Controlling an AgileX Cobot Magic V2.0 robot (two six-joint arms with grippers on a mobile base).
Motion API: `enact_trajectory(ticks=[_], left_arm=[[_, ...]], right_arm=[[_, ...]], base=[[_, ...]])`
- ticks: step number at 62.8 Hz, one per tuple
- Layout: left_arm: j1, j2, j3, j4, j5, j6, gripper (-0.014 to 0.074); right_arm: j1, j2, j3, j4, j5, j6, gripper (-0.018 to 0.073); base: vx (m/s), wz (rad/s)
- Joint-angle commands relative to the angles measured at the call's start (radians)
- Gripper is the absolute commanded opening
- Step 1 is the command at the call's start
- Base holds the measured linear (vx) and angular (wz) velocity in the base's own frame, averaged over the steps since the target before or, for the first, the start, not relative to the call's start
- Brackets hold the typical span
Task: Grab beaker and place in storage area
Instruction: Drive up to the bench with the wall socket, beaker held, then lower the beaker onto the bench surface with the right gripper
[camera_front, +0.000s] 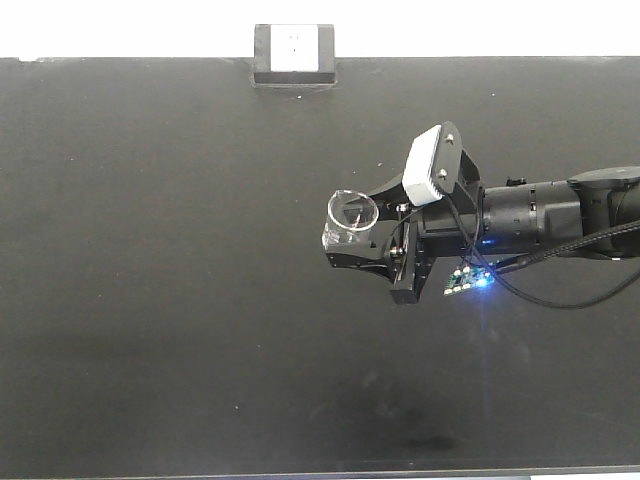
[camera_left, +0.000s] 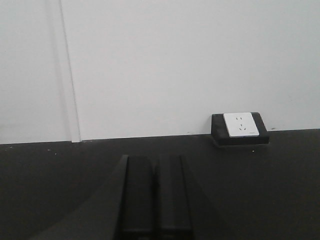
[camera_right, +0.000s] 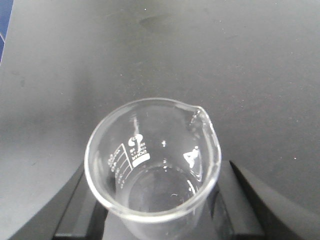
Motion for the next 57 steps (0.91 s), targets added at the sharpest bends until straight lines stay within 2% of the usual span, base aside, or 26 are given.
enact_trajectory(ticks=[1, 46, 57], left_arm=[[0.000, 0.010, -0.033, -0.008, -0.086, -0.008, -0.0006], [0.000, 0.010, -0.033, -0.008, -0.086, -0.008, -0.0006], [0.000, 0.010, -0.033, -0.008, -0.086, -0.008, -0.0006]], right_arm=[[-0.004, -0.042, -0.020, 0.050, 0.056, -0.009, -0.0006], [-0.004, -0.042, -0.020, 0.062, 0.054, -0.009, -0.0006], [-0.004, -0.042, -0.020, 0.075, -0.034, -0.009, -0.0006]], base=[[0.00, 0.00], [0.00, 0.00], [0.00, 0.00]])
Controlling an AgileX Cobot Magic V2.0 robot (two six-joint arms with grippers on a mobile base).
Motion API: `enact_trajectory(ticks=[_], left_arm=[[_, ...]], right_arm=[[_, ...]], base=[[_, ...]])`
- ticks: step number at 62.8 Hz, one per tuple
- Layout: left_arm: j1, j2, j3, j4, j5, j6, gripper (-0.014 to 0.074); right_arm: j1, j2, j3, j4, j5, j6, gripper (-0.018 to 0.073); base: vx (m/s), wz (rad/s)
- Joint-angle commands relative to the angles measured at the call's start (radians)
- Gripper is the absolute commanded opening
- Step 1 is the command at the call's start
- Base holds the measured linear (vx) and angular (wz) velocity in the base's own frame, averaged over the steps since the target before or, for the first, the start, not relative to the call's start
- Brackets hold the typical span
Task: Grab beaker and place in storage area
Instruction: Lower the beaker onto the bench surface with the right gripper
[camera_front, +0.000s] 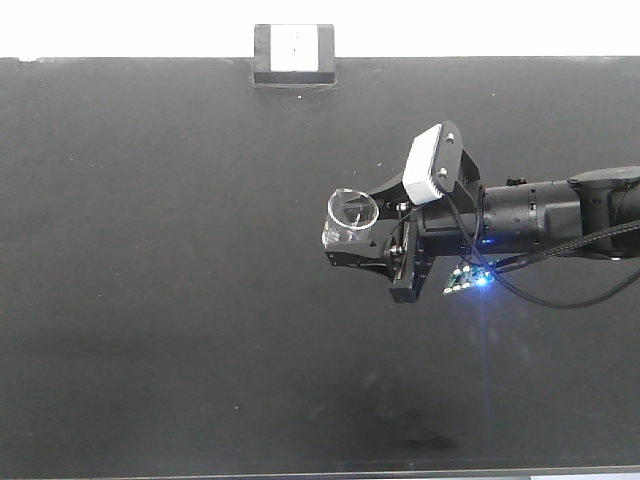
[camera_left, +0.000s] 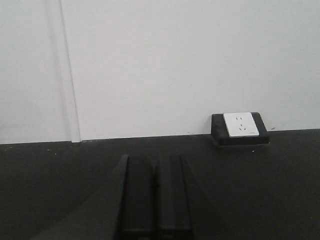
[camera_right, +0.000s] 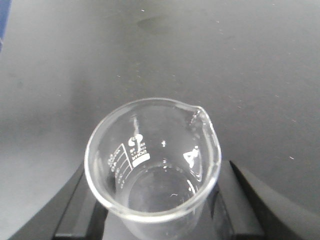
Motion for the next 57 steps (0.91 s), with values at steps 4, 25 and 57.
enact_trajectory(ticks=[4, 25, 57], left_arm=[[0.000, 0.010, -0.033, -0.008, -0.086, -0.008, -0.0006], [0.000, 0.010, -0.033, -0.008, -0.086, -0.008, -0.0006], [0.000, 0.010, -0.033, -0.008, -0.086, -0.008, -0.0006]], right_arm=[[-0.004, -0.041, -0.020, 0.080, -0.062, -0.009, -0.0006], [-0.004, 0.052, -0.020, 0.132, -0.188, -0.010, -0.0004], [-0.004, 0.190, -0.060, 0.157, -0.250, -0.010, -0.0004]], base=[[0.00, 0.00], [0.00, 0.00], [0.00, 0.00]])
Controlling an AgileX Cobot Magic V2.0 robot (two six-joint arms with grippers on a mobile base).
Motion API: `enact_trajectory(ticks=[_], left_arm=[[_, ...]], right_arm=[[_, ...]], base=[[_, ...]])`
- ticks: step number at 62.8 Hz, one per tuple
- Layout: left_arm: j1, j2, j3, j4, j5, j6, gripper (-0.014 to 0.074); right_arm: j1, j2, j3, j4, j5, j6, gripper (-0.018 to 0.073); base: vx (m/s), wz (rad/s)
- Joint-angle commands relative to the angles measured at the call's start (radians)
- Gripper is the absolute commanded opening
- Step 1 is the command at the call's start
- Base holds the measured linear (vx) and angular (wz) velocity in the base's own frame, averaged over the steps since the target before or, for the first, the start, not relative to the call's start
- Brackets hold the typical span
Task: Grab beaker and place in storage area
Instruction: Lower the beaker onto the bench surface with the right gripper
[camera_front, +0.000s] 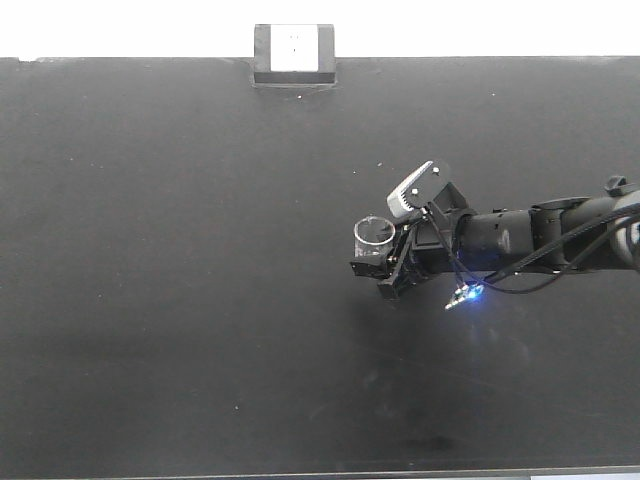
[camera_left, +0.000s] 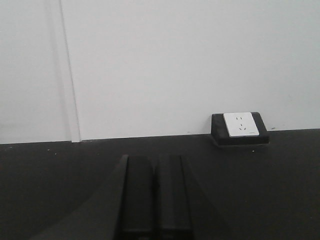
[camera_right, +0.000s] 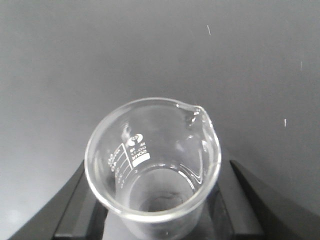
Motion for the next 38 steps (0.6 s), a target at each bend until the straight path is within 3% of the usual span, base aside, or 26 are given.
enact_trajectory(ticks=[1, 38], left_arm=[[0.000, 0.010, -0.033, -0.008, -0.086, -0.008, -0.0006], [0.000, 0.010, -0.033, -0.008, -0.086, -0.008, -0.0006]], right_arm=[[-0.004, -0.030, -0.047, 0.034, 0.043, -0.010, -0.0004], [-0.004, 0.049, -0.116, 0.034, 0.031, -0.010, -0.0004]], base=[[0.00, 0.00], [0.00, 0.00]])
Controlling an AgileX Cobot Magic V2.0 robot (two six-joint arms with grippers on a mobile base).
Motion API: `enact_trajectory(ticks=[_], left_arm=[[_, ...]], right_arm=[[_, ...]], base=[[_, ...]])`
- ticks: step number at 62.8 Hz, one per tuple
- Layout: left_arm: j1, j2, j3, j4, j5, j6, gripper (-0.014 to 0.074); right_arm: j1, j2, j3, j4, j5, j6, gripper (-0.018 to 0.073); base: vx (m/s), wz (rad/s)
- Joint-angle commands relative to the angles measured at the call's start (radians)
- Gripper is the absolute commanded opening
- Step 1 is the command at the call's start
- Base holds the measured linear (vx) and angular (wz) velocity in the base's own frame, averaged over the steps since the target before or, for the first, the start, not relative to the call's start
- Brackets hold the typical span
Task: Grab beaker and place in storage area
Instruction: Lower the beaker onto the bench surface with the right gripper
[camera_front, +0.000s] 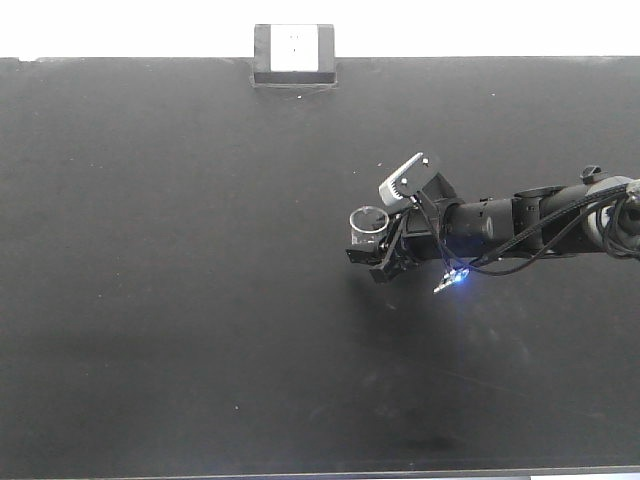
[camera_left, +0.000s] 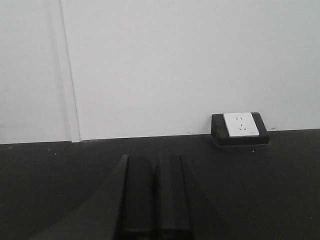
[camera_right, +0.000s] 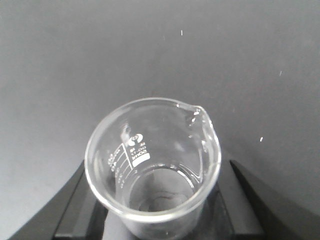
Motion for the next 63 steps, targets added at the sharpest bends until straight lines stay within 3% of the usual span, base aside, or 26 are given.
enact_trajectory(ticks=[1, 45, 54, 63], left_arm=[[0.000, 0.010, -0.033, -0.008, -0.086, -0.008, -0.0006], [0.000, 0.010, -0.033, -0.008, -0.086, -0.008, -0.0006], [0.000, 0.010, -0.033, -0.008, -0.086, -0.008, -0.0006], [0.000, 0.010, -0.033, -0.008, -0.086, -0.008, -0.0006]], right_arm=[[-0.004, -0.038, -0.027, 0.030, 0.051, -0.010, -0.0004], [-0.004, -0.008, -0.027, 0.022, 0.055, -0.010, 0.0001], [-0.004, -0.008, -0.027, 0.020, 0.065, -0.010, 0.0048], [-0.004, -0.008, -0.027, 0.018, 0.076, -0.010, 0.0157]], base=[[0.00, 0.00], [0.00, 0.00], [0.00, 0.00], [0.00, 0.00]])
